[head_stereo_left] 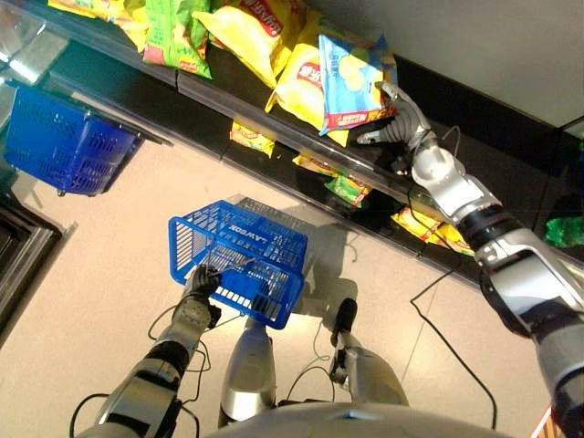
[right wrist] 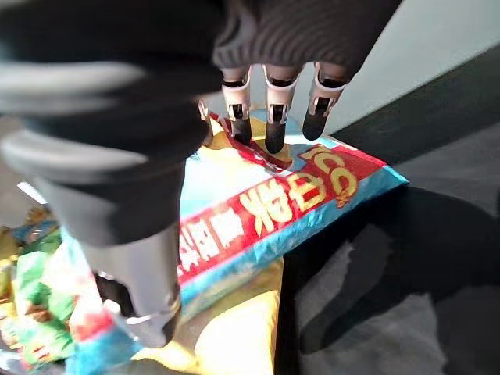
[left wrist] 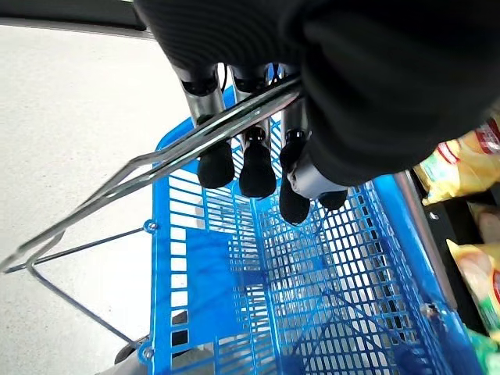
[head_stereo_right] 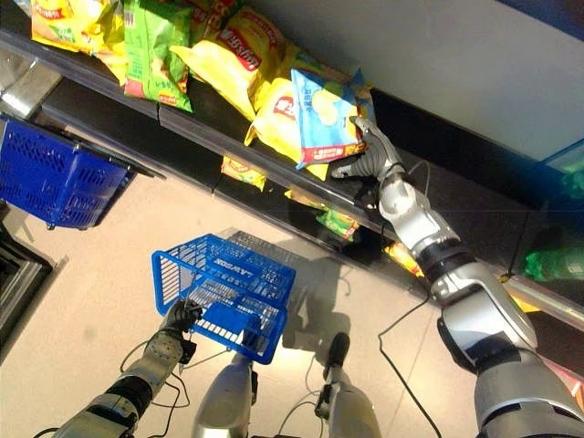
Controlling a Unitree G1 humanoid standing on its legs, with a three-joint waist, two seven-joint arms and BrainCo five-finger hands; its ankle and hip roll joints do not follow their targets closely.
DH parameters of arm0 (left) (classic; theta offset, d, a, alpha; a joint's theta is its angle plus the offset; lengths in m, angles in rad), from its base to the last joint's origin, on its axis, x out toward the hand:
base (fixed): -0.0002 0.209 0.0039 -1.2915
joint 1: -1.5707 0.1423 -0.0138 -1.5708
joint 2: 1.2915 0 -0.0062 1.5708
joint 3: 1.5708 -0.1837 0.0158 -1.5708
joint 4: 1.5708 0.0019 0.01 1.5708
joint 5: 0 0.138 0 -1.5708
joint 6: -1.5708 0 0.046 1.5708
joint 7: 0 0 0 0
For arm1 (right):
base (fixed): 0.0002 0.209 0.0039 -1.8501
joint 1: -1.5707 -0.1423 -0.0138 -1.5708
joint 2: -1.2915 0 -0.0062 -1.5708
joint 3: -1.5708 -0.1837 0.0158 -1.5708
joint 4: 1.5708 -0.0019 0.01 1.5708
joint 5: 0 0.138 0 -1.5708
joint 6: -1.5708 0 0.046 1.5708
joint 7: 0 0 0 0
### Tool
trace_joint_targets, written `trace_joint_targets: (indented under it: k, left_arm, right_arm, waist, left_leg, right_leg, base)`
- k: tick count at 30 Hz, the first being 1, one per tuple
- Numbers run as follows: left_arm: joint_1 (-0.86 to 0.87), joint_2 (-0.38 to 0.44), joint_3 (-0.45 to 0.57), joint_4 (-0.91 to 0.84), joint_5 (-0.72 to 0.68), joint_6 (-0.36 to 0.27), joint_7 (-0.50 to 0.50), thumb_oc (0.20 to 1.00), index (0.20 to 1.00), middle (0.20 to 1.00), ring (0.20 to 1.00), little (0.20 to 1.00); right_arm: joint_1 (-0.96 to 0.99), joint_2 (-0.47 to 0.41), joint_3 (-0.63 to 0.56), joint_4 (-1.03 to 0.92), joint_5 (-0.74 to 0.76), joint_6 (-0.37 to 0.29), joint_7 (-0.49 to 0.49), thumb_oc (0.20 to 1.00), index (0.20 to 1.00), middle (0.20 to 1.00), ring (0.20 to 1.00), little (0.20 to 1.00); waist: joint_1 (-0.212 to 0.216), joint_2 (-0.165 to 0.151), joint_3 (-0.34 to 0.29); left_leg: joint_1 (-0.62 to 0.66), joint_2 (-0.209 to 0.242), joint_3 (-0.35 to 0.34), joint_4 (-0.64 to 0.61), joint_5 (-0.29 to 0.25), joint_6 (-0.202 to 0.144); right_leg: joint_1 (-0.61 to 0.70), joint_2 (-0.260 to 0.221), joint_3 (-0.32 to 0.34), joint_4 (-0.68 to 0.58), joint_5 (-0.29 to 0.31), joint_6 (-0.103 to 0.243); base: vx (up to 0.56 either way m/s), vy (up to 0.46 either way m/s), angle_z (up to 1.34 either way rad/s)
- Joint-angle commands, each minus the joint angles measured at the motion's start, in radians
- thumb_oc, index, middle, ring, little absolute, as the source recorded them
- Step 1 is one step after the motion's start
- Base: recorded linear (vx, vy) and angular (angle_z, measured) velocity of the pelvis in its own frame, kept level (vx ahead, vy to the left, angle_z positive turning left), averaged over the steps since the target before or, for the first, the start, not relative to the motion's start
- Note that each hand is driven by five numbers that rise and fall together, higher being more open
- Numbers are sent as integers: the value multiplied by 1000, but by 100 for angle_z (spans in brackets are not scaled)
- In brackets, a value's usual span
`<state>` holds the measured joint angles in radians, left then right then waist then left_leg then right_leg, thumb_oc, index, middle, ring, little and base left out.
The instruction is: Pick up the snacks into the basket
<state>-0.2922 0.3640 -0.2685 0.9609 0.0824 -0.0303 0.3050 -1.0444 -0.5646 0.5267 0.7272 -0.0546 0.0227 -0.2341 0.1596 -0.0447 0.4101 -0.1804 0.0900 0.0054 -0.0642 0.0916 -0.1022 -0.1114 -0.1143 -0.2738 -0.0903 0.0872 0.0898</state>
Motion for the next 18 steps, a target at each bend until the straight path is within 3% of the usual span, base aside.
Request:
trace_joint_targets:
  k: [1, 9, 16, 17, 18]
  left_arm:
    - [32, 66, -30, 2, 4, 5, 44, 200, 200, 200, 200, 200]
    - [65, 66, -26, -54, -6, 6, 67, 200, 200, 200, 200, 200]
    - [98, 47, -43, -111, -5, 5, 71, 200, 200, 200, 200, 200]
    - [107, 42, -51, -131, 2, 1, 70, 200, 200, 200, 200, 200]
    - [108, 42, -51, -132, 2, 1, 70, 200, 200, 200, 200, 200]
  right_arm:
    - [-127, -24, 25, 5, -55, -16, -77, 1000, 1000, 1000, 1000, 1000]
    - [-183, -34, -36, 5, -38, 0, -168, 1000, 1000, 1000, 1000, 1000]
    - [-125, 40, -87, 16, -29, -2, -211, 1000, 1000, 1000, 1000, 1000]
    - [-99, 73, -92, 48, -40, -1, -213, 592, 592, 592, 592, 592]
    - [-99, 74, -93, 48, -40, -2, -214, 548, 548, 548, 548, 548]
  waist:
    - [31, -35, -9]
    - [57, -40, 10]
    - [85, -22, 27]
    - [95, -13, 32]
    - [94, -13, 31]
  left_leg:
    - [-56, -92, -3, -16, 20, 67]
    - [-89, -101, -21, -6, 20, 75]
    - [-115, -118, -41, -4, 20, 81]
    - [-121, -121, -45, -3, 21, 82]
    - [-122, -121, -46, -3, 21, 82]
  right_leg:
    - [-73, -38, 22, 45, 55, 69]
    - [-83, -46, 9, 39, 60, 75]
    - [-88, -59, -7, 29, 64, 80]
    - [-89, -63, -12, 25, 68, 83]
    - [-89, -63, -12, 25, 68, 83]
  base:
    - [27, 33, 16]
    - [18, 35, 10]
    - [10, 32, 9]
    - [0, 0, 0]
    - [0, 0, 0]
